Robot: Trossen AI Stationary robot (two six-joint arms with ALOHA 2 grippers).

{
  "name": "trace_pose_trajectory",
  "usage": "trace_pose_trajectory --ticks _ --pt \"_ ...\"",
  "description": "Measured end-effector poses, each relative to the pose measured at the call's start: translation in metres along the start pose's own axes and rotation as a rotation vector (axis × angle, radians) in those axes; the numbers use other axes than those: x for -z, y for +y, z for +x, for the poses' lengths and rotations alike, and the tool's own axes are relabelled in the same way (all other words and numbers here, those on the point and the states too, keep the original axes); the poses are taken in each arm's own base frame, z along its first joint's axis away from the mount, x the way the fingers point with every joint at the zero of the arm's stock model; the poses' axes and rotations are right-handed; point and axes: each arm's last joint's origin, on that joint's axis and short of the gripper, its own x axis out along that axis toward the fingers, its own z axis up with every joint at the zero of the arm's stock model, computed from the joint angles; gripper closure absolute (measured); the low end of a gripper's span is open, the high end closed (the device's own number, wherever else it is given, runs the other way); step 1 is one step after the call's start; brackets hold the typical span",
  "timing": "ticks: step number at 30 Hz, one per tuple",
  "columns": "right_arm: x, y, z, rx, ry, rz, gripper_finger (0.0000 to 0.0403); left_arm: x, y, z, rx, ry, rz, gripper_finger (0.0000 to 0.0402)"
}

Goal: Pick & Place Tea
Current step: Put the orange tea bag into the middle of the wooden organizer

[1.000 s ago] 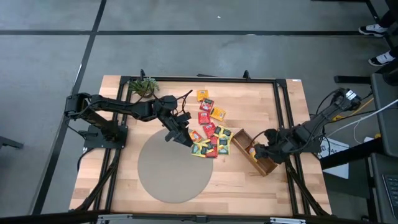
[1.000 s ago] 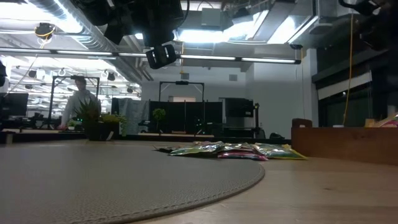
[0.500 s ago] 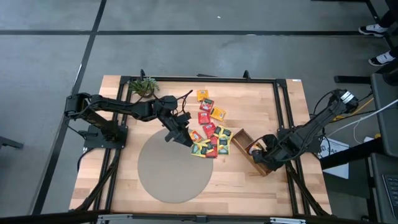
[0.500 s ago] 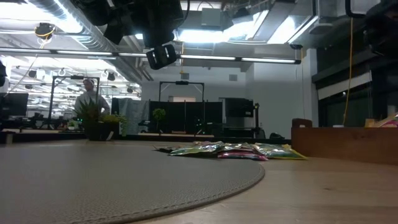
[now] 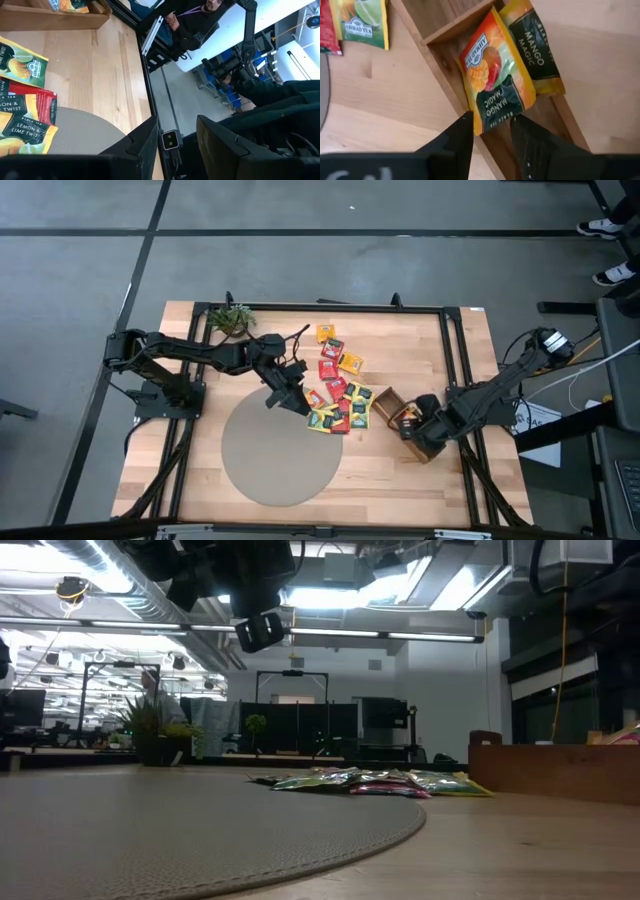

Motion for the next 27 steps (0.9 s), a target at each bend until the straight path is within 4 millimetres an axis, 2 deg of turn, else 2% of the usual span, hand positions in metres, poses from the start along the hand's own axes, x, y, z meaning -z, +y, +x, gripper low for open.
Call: trace_pose_trajectory --ticks 5,13,21,27 --pt "-0.004 0.001 0.001 0.002 -0.016 0.013 0.03 0.0 0.0 0.0 -0.003 0.004 -0.006 0.0269" --pt "-0.006 0.002 0.001 0.005 -0.025 0.009 0.0395 0.001 0.0 0.0 -0.004 0.005 -0.007 0.0269" --pt "-0.007 0.001 -0.002 -0.005 -0.021 -0.025 0.0398 0.001 0.0 0.0 -0.003 0.006 -0.009 0.0268" --pt "-0.014 -0.005 -0.03 0.007 -0.025 -0.126 0.0399 0.001 0.0 0.0 -0.003 0.006 -0.01 0.0269"
